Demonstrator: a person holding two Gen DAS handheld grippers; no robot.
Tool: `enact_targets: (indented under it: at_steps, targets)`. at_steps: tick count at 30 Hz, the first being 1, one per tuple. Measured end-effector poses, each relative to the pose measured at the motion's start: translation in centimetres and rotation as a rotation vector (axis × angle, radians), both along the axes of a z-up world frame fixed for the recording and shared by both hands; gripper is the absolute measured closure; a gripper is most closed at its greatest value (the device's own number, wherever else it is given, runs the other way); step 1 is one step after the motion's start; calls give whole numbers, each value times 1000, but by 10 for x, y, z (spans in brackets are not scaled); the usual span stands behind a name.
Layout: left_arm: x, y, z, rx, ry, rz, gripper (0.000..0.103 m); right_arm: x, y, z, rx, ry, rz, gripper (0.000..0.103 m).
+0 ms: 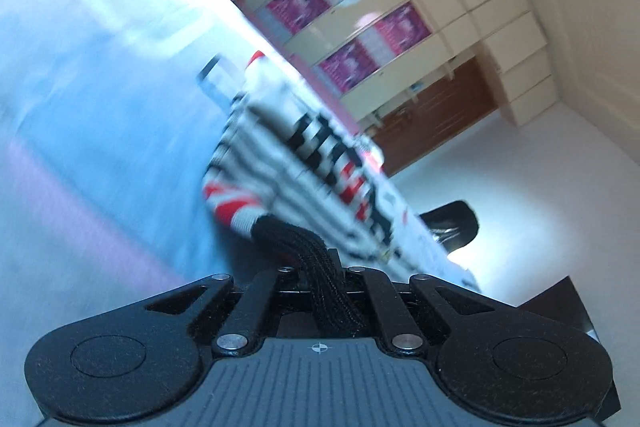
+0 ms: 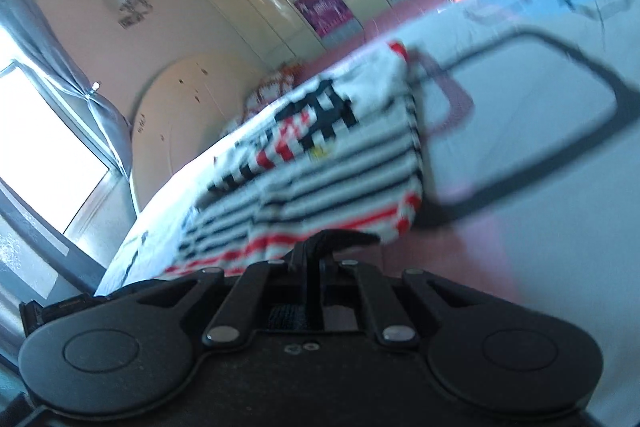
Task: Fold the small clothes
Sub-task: 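Lift the hem with both grippers and fold it toward the collar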
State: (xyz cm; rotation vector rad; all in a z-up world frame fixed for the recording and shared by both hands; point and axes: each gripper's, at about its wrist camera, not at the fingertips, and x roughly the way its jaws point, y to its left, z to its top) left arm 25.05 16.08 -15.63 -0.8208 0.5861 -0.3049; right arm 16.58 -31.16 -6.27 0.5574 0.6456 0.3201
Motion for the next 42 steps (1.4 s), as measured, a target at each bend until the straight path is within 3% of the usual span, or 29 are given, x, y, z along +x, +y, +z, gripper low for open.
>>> enact_targets:
  at_steps: [7,17,23,33,35,37,39,42]
  targets:
    - [91,-7,63,40,-125,-36,100,73,5,61,-110,-133,8,97]
    - [240,-14,93,94,-111,-103,100,208,-2,86,-130,-135,-27,97]
    - [319,-15,69,111,-33,-112,99,291,-4,58,-112,-55,-47,97]
    - [407,-23,-12,80,173,-128,99,392,-7,-29,-16,136,-140,96]
    - [412,-20,-27,35,205,-91,85,402,-12,-44,3,159,-196,82]
    - [402,-16,-22,0,112,-73,44,396,-16,-44,-21,114,-267,56]
    - [392,-15,-12,57,49,-38,26,384,-19,-40,-40,46,-251,47]
    - [394,-16,-7,148,36,-94,27,381,-14,-38,-141,24,-161,51]
